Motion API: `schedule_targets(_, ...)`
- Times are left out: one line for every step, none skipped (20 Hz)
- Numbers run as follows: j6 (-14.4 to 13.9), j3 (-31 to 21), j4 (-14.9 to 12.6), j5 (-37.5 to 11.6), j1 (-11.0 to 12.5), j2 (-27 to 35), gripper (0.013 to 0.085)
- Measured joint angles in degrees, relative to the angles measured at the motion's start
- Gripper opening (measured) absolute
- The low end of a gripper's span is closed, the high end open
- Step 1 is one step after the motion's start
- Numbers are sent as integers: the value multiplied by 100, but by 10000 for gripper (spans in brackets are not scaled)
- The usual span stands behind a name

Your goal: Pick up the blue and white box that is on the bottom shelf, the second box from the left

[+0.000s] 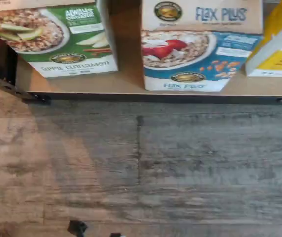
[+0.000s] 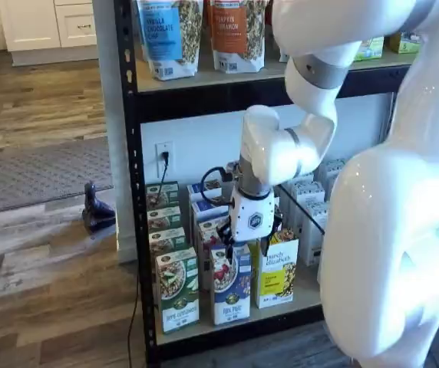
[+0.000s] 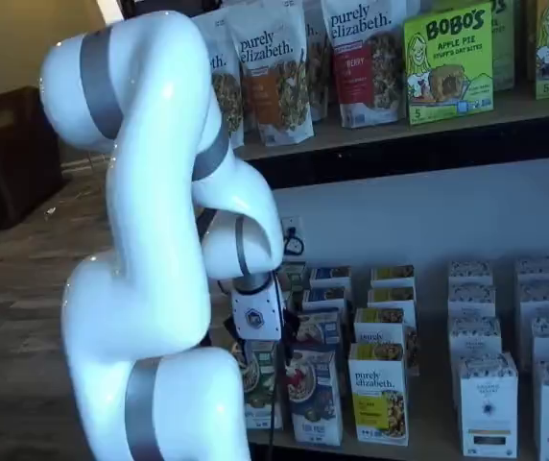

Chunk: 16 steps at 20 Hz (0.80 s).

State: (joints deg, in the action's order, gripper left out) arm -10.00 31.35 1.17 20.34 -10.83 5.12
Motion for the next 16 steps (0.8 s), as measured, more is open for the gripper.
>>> schedule_targets(93, 72, 133, -30, -33, 106, 850)
schedule_targets(216, 142, 296, -62, -66, 209, 850)
schedule_targets(357, 220, 477, -85, -96, 314, 850)
schedule_targets(437, 292, 584, -106, -116, 416, 850)
schedule_targets(475, 343, 636, -128, -125, 493, 850)
schedule_targets(460, 413, 621, -152, -127, 595, 850)
schedule_targets(444, 484, 597, -184, -121, 704, 850)
schedule_targets(391, 546, 523, -243, -105, 811, 850)
schedule_targets(339, 592, 445, -303, -85, 893, 850)
schedule_targets(235, 663, 297, -350, -49, 997, 850)
schedule_targets(74, 749, 82, -365, -3, 1100, 850)
schedule_targets(-69, 845, -118, -382, 45, 1216, 850)
schedule_targets(-136, 943, -231, -387, 85, 1329, 850)
schedule_targets(-119, 1048, -246, -383, 114, 1443, 850)
schedule_targets(-66, 1150, -216, -378, 137, 1554, 850)
schedule_targets(-36, 1263, -207, -351, 160, 1669, 850)
